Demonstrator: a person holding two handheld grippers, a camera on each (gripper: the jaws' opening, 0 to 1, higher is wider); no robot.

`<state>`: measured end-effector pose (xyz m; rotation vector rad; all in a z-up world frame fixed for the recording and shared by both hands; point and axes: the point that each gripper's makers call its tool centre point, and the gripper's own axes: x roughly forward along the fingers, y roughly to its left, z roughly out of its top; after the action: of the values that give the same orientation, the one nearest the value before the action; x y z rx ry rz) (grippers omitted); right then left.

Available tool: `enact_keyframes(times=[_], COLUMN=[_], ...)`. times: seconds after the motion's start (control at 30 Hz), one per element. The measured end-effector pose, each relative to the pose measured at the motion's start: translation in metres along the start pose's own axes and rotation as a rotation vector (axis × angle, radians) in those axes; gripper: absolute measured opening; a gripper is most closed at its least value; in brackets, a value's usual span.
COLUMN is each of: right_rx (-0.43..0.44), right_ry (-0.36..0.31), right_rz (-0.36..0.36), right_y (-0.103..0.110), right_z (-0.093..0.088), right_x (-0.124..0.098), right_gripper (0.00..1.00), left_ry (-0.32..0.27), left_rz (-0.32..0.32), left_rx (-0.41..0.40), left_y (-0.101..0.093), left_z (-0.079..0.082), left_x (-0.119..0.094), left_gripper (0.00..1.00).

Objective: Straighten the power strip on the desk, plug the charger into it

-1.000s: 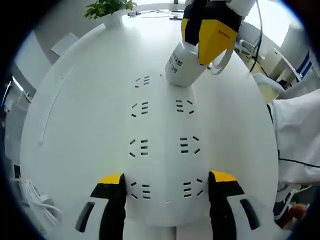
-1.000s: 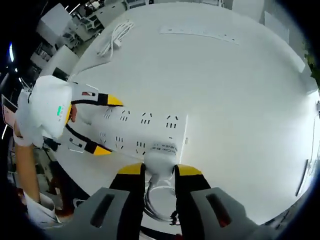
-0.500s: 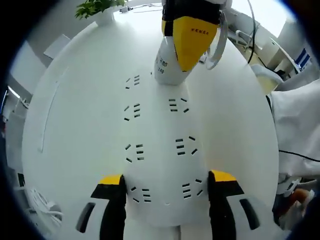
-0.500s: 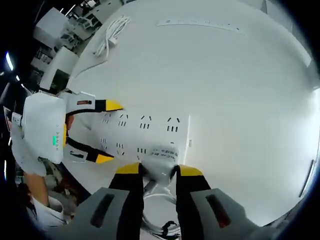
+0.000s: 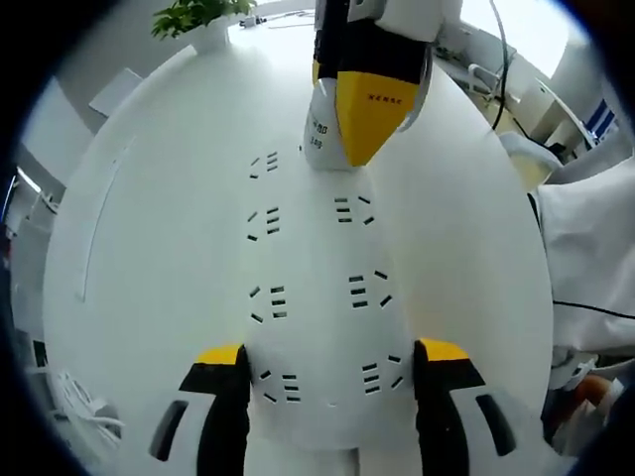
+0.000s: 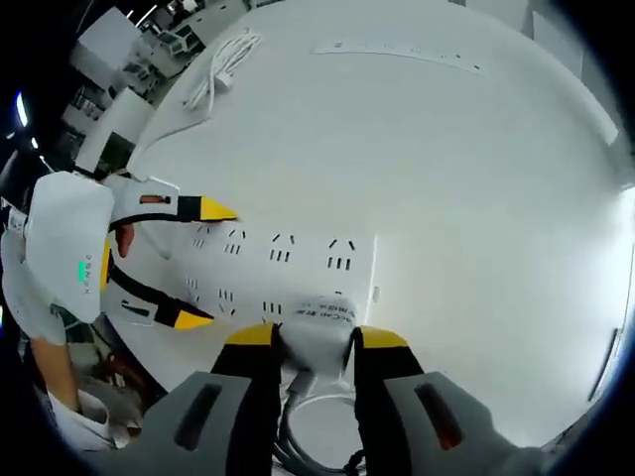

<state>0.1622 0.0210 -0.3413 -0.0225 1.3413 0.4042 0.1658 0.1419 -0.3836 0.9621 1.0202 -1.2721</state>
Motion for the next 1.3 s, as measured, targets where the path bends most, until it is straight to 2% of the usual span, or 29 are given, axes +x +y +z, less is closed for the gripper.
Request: enact_keyframes(times=[0.1, 0.2, 0.3, 0.5, 0.63, 0.73, 0.87, 1.1, 1.23, 1.3], right_rx=[-0.008, -0.015, -0.054, -0.137, -0.317, -0.362, -0.422, -0.581, -0.595, -0.601], right_ry=[-0.031, -0.091, -0.117, -0.224, -0.307, -0.334, -0.353, -0.414, -0.411, -0.437], right_rz=[0.016, 0.055, 0.08, 0.138, 0.161, 0.161, 0.161, 0.097, 0.077, 0.074], right_y=[0.0, 0.001, 0.003, 0.011, 0.018, 0.02, 0.021, 0.018, 0.012, 0.01], right_z=[0.001, 0.002, 0.003, 0.006, 0.003, -0.002, -0.013, -0.023, -0.036, -0.038], right_x=[0.001, 0.003, 0.002, -0.011, -0.028, -0.032, -0.032, -0.034, -0.036, -0.041], right_gripper=[0.29, 0.3, 0.33, 0.39, 0.41, 0.42, 0.48, 0.56, 0.63, 0.66], left_ry=[0.008, 0.017, 0.021, 0.016, 0.0, -0.004, -0.001, -0.027, -0.041, -0.04], left_rz=[0.001, 0.005, 0.007, 0.01, 0.009, 0.013, 0.019, 0.028, 0.03, 0.03], left_rx=[-0.006, -0.017, -0.022, -0.04, -0.091, -0.096, -0.112, -0.15, -0.158, -0.161], left_y=[0.0, -0.001, -0.001, -0.001, 0.0, 0.0, -0.001, -0.001, -0.001, -0.001], left_z=[0.0, 0.0, 0.0, 0.002, 0.005, 0.005, 0.005, 0.005, 0.006, 0.006], left_x=[0.0, 0.0, 0.0, 0.0, 0.002, 0.002, 0.002, 0.003, 0.003, 0.003], left_gripper=[0.67, 0.68, 0.68, 0.68, 0.69, 0.69, 0.68, 0.7, 0.7, 0.7])
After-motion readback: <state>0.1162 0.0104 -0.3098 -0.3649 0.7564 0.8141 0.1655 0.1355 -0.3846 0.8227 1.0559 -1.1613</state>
